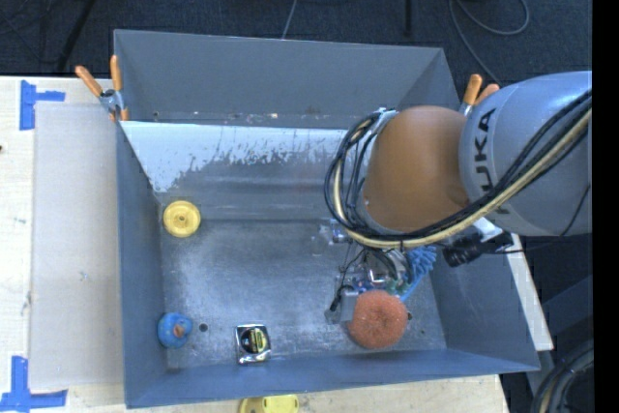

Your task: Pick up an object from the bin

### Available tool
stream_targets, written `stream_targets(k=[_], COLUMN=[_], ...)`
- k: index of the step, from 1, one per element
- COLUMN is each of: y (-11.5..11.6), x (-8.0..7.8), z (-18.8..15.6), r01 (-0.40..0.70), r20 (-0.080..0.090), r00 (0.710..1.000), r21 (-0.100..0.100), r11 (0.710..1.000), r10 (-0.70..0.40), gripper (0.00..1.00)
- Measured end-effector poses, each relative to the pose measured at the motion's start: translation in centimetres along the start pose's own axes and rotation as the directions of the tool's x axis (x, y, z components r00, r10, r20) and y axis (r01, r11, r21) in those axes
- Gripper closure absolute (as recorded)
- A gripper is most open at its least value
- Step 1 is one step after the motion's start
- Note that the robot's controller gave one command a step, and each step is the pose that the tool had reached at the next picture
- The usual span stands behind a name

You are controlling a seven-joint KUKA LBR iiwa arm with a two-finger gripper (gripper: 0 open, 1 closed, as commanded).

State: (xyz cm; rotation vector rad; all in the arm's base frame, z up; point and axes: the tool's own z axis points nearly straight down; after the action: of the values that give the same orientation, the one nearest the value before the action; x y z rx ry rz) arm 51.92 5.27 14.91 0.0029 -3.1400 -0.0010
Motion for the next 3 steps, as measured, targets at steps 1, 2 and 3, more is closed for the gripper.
stream_targets(k=[1, 2, 3], y=[-5.3, -0.8, -4.7], x=[0.4, 0.8, -1.3], z=[2.8, 2.2, 3.0], r01=[0.091, 0.201, 0.233], r20=[0.001, 0.001, 0.003], r00=[0.996, 0.980, 0.973], r21=[0.000, 0.001, 0.000], r11=[0.996, 0.980, 0.973], r10=[-0.091, -0.201, -0.233], gripper=[0.00, 0.00, 0.00])
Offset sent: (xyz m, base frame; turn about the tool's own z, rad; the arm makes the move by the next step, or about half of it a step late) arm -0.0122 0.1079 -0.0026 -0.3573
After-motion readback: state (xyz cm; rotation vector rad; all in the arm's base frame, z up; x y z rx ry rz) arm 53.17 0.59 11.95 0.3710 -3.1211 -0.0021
